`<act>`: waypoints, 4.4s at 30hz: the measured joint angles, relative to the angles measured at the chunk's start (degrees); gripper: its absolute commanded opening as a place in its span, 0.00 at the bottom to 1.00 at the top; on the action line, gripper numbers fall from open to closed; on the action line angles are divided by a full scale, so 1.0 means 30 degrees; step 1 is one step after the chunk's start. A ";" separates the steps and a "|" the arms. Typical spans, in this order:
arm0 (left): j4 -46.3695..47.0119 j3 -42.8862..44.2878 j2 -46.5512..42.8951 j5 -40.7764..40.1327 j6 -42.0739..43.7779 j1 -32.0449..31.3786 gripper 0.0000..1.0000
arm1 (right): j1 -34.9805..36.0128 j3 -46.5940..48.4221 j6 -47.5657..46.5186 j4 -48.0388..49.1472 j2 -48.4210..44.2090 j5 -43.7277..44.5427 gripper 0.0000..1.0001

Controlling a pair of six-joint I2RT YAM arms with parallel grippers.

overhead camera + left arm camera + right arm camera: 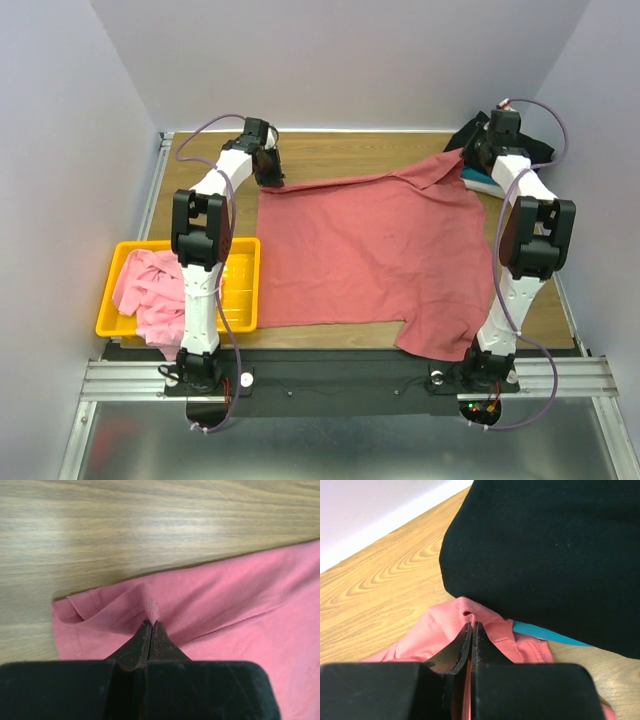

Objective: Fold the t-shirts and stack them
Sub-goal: Fold the tshirt

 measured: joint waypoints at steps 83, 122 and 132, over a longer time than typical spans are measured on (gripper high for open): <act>-0.3308 -0.0160 -0.3767 -0.2841 0.1129 0.0678 0.77 | -0.0437 -0.4473 0.0743 -0.9479 -0.7002 0.2419 0.54; -0.1166 0.0007 0.1071 -0.0138 -0.2113 0.1698 0.17 | -0.1042 0.3497 -0.1224 -0.8276 0.3963 -0.4998 0.00; -0.0204 -0.0532 0.1035 0.0568 -0.2601 0.1836 0.00 | -0.1042 0.3228 -0.0882 -0.8284 0.3752 -0.4029 0.00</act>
